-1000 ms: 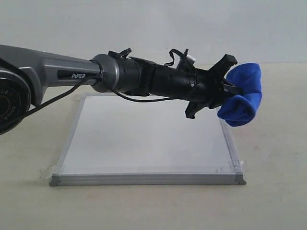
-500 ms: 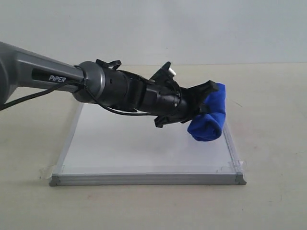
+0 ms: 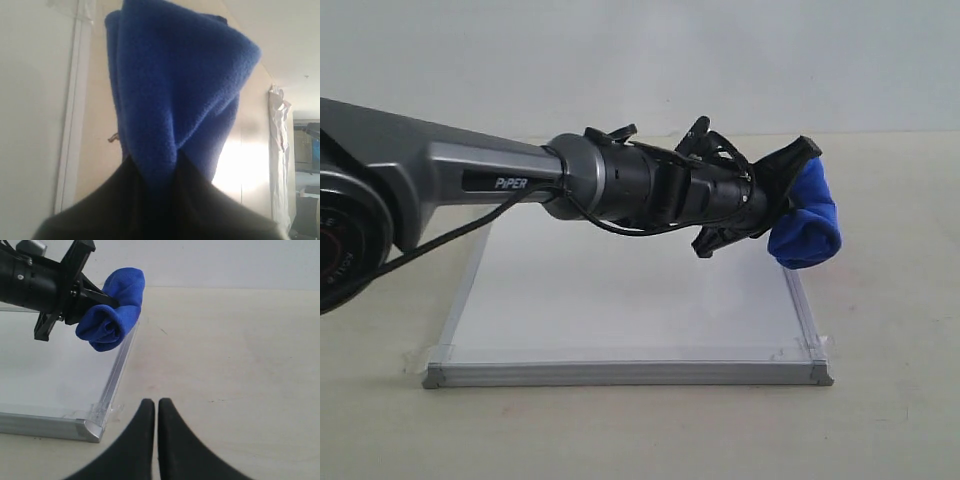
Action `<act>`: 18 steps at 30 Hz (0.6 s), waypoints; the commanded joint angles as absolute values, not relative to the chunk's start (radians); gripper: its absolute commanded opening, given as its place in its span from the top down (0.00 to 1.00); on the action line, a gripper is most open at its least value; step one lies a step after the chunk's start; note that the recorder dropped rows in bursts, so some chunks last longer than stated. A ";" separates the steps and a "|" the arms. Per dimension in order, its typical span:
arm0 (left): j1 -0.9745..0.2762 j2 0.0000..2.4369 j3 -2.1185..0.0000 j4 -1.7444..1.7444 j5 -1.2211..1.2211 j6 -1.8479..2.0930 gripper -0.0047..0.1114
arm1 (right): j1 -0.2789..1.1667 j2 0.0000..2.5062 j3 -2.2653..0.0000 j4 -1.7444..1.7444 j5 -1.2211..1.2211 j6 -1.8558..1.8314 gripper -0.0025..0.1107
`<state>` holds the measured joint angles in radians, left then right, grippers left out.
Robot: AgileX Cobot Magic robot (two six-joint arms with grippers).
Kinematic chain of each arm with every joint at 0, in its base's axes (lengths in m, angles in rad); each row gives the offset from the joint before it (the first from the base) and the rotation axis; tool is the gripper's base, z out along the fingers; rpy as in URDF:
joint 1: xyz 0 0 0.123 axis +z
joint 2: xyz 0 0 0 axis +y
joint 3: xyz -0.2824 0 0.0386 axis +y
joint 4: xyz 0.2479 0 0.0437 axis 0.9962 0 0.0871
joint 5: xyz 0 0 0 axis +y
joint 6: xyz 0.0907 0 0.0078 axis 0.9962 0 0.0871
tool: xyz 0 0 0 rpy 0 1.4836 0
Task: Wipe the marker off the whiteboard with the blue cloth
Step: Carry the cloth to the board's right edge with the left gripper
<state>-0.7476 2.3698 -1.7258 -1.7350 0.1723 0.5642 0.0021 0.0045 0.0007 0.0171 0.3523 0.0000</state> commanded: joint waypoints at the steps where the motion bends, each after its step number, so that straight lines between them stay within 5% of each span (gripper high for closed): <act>1: -0.753 2.413 -1.768 -1.744 0.192 0.538 0.92 | 0.000 0.000 0.000 0.016 0.342 0.000 0.98; 18: -0.788 2.475 -1.776 -1.744 0.261 0.407 0.92 | 0.000 0.000 0.000 0.016 0.342 0.000 0.98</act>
